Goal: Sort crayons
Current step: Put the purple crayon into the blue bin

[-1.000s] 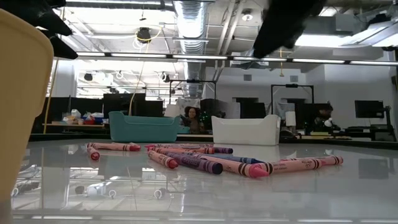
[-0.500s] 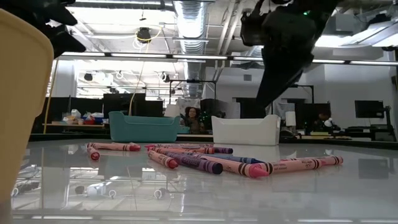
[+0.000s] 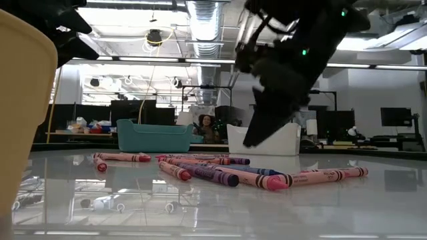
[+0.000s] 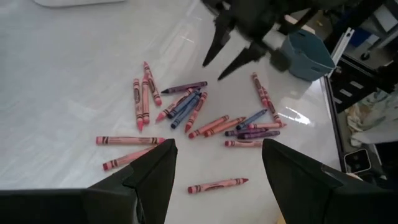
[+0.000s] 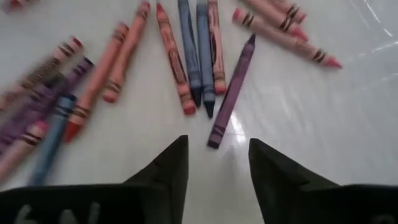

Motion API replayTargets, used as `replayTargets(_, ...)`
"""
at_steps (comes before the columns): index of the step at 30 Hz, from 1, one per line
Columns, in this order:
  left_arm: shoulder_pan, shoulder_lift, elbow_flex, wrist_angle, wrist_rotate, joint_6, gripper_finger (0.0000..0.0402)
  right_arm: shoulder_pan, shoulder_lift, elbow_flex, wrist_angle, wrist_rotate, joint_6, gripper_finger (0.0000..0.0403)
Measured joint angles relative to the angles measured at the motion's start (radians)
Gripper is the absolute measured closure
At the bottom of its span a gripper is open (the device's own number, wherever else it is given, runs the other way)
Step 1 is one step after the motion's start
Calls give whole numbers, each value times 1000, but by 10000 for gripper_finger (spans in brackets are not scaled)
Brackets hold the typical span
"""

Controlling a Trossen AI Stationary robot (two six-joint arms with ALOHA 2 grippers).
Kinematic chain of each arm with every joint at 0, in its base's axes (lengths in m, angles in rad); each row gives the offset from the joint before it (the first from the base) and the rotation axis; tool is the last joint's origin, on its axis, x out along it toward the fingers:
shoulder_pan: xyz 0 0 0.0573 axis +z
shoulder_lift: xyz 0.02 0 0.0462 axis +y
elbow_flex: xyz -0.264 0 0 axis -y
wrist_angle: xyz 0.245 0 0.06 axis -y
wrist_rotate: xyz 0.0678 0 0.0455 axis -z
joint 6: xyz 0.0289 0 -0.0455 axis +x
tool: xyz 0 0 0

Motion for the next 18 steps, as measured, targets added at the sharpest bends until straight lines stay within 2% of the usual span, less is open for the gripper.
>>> replayTargets(8, 4, 0, 0, -5, -10, 11, 174, -27, 70, 39, 4, 16, -20, 221)
replayTargets(18, 4, 0, 0, -8, -26, 43, 174, -65, 85, 39, 6, -18, -44, 242)
